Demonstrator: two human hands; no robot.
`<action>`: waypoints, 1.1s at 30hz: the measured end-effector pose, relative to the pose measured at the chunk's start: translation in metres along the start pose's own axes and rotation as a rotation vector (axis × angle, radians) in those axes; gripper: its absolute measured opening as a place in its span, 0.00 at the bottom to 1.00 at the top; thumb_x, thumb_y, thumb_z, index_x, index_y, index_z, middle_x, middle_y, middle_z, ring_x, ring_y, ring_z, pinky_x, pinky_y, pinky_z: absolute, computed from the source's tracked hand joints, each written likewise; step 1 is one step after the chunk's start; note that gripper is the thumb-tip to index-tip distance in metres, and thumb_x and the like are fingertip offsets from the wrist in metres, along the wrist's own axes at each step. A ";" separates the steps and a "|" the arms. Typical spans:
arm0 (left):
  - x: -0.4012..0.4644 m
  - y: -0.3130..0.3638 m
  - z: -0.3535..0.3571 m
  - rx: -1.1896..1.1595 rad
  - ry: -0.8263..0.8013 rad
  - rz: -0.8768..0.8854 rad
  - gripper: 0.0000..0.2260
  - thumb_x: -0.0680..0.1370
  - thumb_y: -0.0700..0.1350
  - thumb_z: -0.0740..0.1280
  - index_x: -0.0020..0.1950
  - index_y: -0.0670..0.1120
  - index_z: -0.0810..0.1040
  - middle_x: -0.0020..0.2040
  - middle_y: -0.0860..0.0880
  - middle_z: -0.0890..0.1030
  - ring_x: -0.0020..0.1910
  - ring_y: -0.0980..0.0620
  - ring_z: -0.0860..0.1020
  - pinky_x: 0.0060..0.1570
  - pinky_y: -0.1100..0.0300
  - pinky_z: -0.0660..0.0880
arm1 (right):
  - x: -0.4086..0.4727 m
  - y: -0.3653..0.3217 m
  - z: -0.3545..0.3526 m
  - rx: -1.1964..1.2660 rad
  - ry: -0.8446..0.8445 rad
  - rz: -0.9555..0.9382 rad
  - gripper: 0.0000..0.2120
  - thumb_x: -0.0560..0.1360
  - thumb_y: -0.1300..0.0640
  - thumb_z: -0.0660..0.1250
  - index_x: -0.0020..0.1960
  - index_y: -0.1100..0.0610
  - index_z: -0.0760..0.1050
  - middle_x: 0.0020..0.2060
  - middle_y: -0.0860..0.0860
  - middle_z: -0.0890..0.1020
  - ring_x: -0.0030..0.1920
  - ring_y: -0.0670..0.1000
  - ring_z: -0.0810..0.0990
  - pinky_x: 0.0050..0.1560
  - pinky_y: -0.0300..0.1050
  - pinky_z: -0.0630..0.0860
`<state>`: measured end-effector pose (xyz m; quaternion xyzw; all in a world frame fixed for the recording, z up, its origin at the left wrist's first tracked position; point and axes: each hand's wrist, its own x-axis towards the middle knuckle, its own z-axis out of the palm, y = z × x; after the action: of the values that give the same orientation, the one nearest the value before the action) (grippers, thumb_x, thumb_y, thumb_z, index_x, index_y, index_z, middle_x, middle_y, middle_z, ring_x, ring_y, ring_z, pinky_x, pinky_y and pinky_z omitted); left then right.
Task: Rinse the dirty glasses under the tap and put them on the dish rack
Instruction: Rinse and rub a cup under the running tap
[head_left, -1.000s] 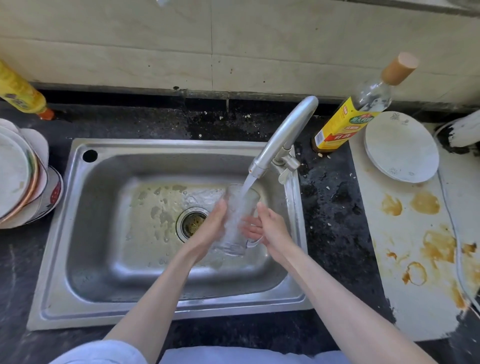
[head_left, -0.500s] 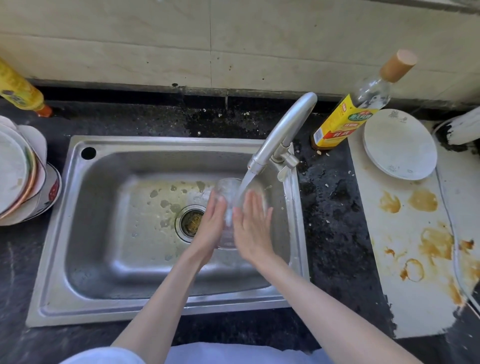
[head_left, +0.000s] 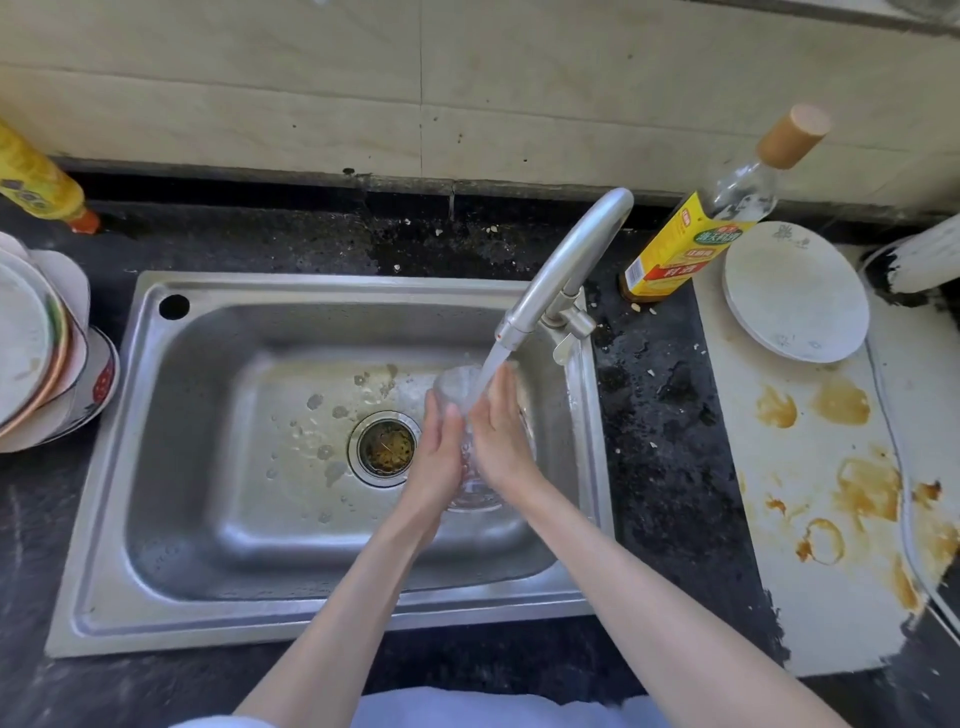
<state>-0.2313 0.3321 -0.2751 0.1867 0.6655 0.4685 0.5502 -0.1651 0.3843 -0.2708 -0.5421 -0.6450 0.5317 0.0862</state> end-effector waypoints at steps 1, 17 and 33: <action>0.001 0.003 0.000 0.027 0.021 0.012 0.24 0.82 0.52 0.49 0.76 0.51 0.46 0.76 0.57 0.49 0.74 0.61 0.50 0.68 0.68 0.48 | -0.006 0.000 0.003 0.000 -0.017 0.013 0.27 0.83 0.52 0.45 0.77 0.55 0.36 0.77 0.49 0.39 0.76 0.45 0.39 0.73 0.39 0.38; 0.001 0.001 0.004 0.213 -0.120 0.047 0.24 0.83 0.49 0.48 0.76 0.48 0.43 0.76 0.54 0.42 0.74 0.58 0.42 0.71 0.66 0.40 | -0.005 0.029 -0.011 0.601 -0.133 0.415 0.28 0.74 0.36 0.61 0.69 0.48 0.68 0.63 0.53 0.76 0.59 0.53 0.79 0.56 0.53 0.78; -0.005 0.004 0.007 0.202 -0.048 0.150 0.25 0.82 0.52 0.48 0.76 0.48 0.43 0.76 0.55 0.44 0.75 0.58 0.44 0.68 0.70 0.41 | -0.011 0.003 -0.020 0.444 -0.133 0.334 0.28 0.74 0.33 0.57 0.56 0.55 0.79 0.52 0.60 0.83 0.51 0.56 0.83 0.53 0.52 0.79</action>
<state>-0.2246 0.3331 -0.2692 0.3015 0.6800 0.4345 0.5078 -0.1453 0.3868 -0.2593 -0.5726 -0.4187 0.7013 0.0714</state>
